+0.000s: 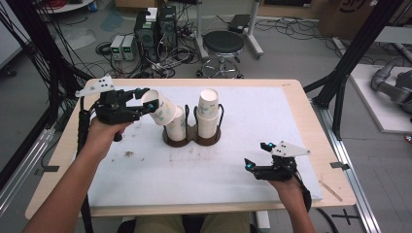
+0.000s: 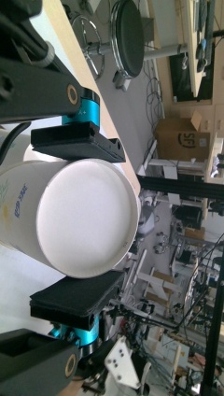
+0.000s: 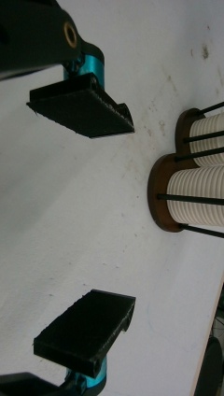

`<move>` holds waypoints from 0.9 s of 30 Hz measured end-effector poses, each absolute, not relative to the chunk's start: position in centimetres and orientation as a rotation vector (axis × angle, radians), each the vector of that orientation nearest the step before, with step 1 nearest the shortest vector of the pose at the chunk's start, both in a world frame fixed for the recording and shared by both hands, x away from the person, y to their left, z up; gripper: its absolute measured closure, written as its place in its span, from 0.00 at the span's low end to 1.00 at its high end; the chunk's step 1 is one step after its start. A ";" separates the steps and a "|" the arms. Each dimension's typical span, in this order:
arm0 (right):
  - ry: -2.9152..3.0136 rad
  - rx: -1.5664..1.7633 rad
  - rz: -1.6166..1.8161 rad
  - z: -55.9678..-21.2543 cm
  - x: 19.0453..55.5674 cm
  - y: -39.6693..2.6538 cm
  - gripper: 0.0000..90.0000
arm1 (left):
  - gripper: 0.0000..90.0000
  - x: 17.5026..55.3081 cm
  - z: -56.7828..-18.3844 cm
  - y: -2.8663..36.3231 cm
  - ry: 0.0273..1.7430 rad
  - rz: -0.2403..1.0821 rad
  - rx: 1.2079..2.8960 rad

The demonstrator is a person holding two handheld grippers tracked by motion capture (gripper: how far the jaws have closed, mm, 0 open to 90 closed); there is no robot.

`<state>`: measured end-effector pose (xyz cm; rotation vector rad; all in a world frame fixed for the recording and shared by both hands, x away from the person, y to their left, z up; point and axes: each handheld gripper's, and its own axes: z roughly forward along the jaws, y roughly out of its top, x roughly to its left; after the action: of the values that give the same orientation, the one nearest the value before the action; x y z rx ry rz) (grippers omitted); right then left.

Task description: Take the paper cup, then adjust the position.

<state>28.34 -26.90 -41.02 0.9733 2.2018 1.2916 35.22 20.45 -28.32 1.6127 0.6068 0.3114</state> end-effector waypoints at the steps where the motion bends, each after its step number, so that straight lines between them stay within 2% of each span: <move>1: 2.201 0.969 1.294 -41.0 28.4 -26.8 0.17 | 0.42 35.0 -28.6 20.4 0.599 0.310 1.622; 10: 2.203 0.914 1.359 -40.8 28.7 -25.9 0.17 | 0.42 33.6 -29.8 19.4 0.571 0.318 1.662; 27: 2.302 0.814 1.492 -40.2 28.8 -23.5 0.17 | 0.42 31.5 -32.7 16.4 0.495 0.238 1.723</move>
<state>28.80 -23.53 -40.21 0.8139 2.3018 1.4923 31.50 16.40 -32.73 1.7229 0.4955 0.2382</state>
